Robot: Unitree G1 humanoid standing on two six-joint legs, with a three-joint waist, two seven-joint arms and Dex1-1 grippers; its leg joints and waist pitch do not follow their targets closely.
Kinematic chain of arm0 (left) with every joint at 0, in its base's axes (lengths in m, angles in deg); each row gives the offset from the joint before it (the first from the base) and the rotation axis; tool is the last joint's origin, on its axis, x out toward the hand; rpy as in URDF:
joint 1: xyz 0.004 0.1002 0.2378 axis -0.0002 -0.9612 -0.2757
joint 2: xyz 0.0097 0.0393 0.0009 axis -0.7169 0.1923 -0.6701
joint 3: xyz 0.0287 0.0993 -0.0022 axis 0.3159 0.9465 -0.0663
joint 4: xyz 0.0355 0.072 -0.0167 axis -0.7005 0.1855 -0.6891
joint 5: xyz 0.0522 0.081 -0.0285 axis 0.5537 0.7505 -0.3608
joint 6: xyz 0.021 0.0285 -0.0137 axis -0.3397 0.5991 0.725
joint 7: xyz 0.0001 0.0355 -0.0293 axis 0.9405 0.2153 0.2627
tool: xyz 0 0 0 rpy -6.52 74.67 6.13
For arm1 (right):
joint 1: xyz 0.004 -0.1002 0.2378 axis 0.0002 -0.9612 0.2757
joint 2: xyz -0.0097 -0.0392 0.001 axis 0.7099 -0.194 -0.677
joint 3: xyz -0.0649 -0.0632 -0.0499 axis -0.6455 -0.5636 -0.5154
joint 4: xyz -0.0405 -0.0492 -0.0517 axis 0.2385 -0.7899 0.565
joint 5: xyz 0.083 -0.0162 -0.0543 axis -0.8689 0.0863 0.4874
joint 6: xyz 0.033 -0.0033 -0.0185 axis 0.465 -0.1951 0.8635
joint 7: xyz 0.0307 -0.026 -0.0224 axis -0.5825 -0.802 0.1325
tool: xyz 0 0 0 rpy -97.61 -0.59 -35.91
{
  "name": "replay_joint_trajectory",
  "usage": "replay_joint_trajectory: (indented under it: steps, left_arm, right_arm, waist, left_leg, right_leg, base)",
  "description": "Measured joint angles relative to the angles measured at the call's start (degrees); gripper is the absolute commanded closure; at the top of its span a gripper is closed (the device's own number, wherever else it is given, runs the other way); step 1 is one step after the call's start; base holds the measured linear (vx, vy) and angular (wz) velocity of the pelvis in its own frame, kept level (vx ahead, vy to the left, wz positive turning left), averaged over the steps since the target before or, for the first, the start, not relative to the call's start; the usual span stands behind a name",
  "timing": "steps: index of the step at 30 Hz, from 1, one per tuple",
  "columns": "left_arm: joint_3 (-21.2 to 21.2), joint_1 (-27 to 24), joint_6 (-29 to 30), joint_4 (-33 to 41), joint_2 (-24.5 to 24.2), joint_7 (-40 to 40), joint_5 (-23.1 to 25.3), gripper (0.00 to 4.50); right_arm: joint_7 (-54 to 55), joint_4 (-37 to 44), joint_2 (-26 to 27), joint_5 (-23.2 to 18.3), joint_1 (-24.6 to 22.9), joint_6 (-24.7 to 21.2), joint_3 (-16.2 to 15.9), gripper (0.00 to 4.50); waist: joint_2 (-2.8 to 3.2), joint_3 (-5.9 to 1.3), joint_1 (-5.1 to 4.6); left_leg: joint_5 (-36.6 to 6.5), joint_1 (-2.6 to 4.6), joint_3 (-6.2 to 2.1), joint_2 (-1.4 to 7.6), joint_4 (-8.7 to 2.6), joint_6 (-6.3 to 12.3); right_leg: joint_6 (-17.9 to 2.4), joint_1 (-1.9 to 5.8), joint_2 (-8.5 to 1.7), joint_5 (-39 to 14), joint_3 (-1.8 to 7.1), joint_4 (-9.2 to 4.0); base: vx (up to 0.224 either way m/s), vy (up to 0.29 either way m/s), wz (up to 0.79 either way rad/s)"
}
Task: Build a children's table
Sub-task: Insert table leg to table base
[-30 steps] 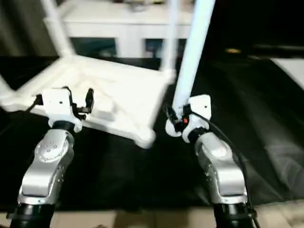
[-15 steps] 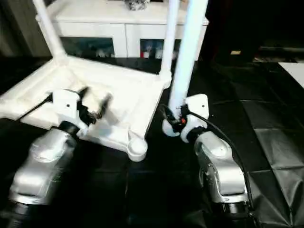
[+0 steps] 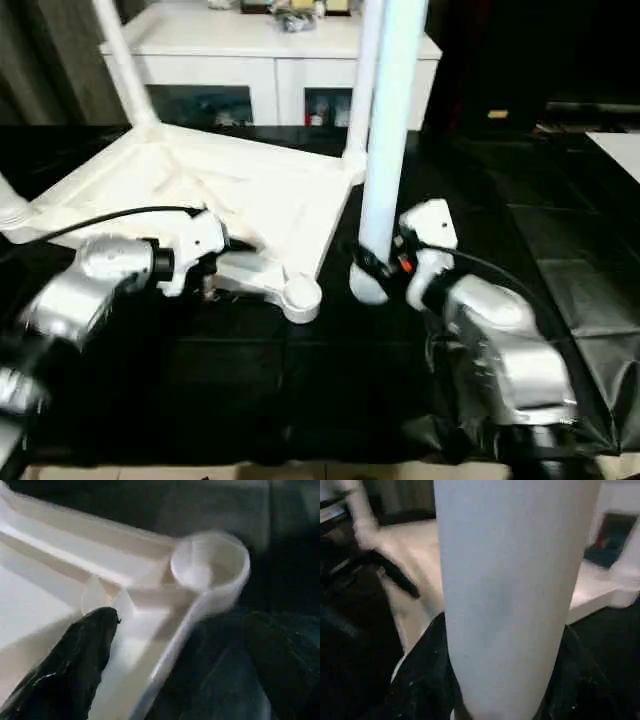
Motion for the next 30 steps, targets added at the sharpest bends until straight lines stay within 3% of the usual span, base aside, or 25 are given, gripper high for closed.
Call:
replay_joint_trajectory:
  steps: [7, 19, 30]
  left_arm:
    - [3.5, 6.9, -9.6, -15.5, 1.9, -2.1, 5.6, 0.56]
    - [3.6, 13.3, -16.4, -27.0, 4.9, -6.4, 7.9, 1.39]
    - [3.9, 14.5, -19.8, -32.5, 6.6, -6.4, 10.6, 2.31]
  right_arm:
    - [-1.9, 0.4, -0.9, -0.4, -0.3, -0.3, -0.4, 2.66]
    - [-3.4, 2.0, -1.6, -0.9, -1.1, -0.7, -1.4, 2.66]
    - [-4.4, 3.4, -2.3, -1.6, -2.3, -1.2, -1.6, 2.66]
  waist:
    - [0.27, -0.16, 0.42]
    - [0.48, -0.03, 1.00]
    - [0.70, 0.07, 1.28]
  left_leg:
    - [0.4, -0.78, 0.13, 0.25, -0.29, 0.60]
    - [0.4, -0.48, 0.46, 0.35, -0.34, 0.37]
    - [0.5, -0.46, 0.54, 0.42, -0.40, 0.31]
  right_leg:
    - [0.1, -0.84, 0.13, 0.0, -0.21, -0.38]
    - [-0.1, -0.61, 0.06, 0.1, -0.16, -0.43]
    - [-0.2, -0.61, 0.06, 0.1, -0.16, -0.43]
  base:
    - [0.032, 0.001, 0.00]
    - [0.000, 0.000, 0.00]
    - [0.000, 0.000, 0.00]
